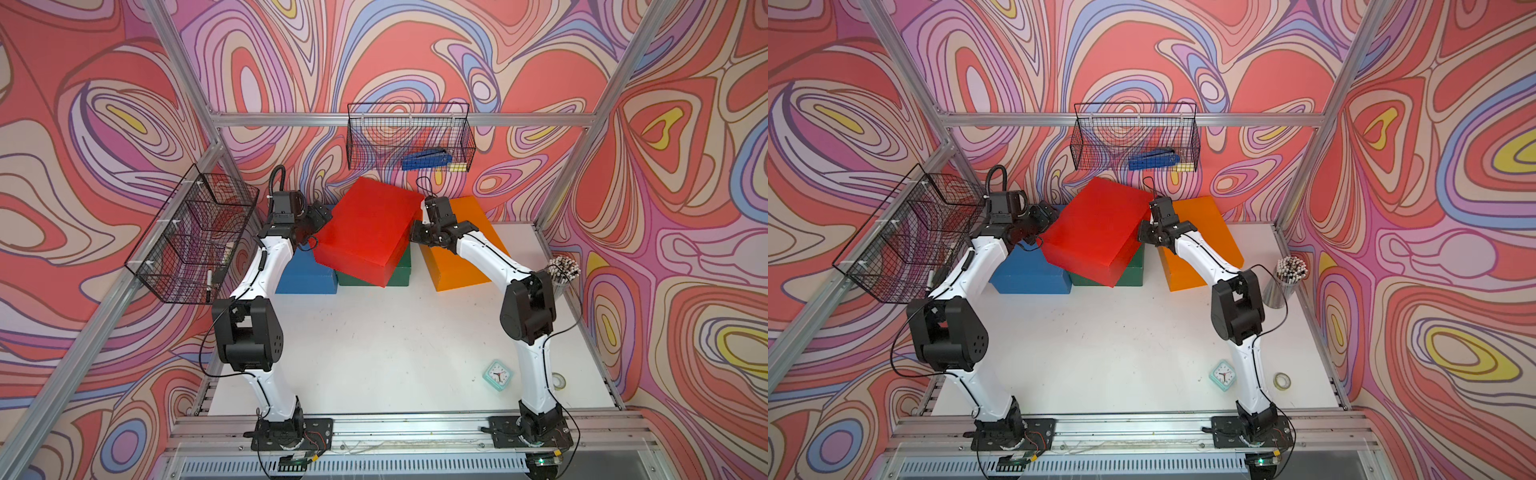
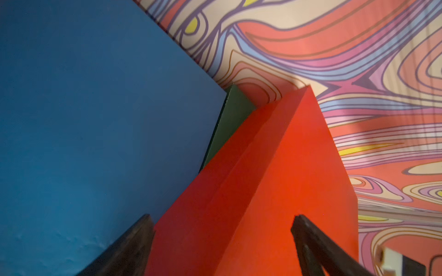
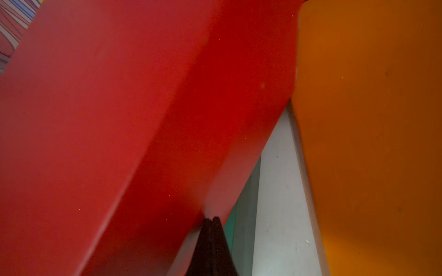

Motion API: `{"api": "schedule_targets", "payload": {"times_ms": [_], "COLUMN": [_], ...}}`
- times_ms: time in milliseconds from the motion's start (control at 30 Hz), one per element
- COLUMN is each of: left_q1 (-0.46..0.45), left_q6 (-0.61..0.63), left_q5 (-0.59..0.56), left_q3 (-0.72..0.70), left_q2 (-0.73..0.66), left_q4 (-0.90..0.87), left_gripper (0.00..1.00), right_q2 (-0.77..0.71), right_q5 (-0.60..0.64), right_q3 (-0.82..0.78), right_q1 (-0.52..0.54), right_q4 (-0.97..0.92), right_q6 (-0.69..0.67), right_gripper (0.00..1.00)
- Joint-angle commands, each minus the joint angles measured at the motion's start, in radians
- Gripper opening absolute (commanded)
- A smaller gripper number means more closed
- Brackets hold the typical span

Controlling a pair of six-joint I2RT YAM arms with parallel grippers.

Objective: Stack the shoeboxes
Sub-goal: Adjust the shoebox.

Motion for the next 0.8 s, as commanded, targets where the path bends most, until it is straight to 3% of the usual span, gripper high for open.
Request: {"api": "schedule_targets", "payload": {"times_ms": [0,233,467,767], "left_q1": [-0.036,-0.073,-0.076,-0.075], "left_q6": [-0.050,-0.075,-0.032,0.004], "left_q5": [0.048,0.071,0.021,-0.024], "left_q3": [-0.048,-0.088,-0.088,-0.155], "left_q2": [-0.046,-0.059,-0.090,-0.177], "left_q4": [0.048,0.049,0.001,-0.049], "left_gripper": [0.93,0.92,0.92,0.91], "right_q2": [0.048,0.012,-0.084,-0.149], "right_q5": [0.000,0.003,-0.026,-0.063], "right_q3": [0.071,-0.012,-0.200,-0.325], "right_q1": [0.000,-0.006,-0.016,-0.017], "right_q4": [-0.051,-0.019,0.048,0.086], "right_q6": [-0.027,-0.006,0.016,0.015], "right_gripper": [0.00,0.00,0.00,0.00]}}
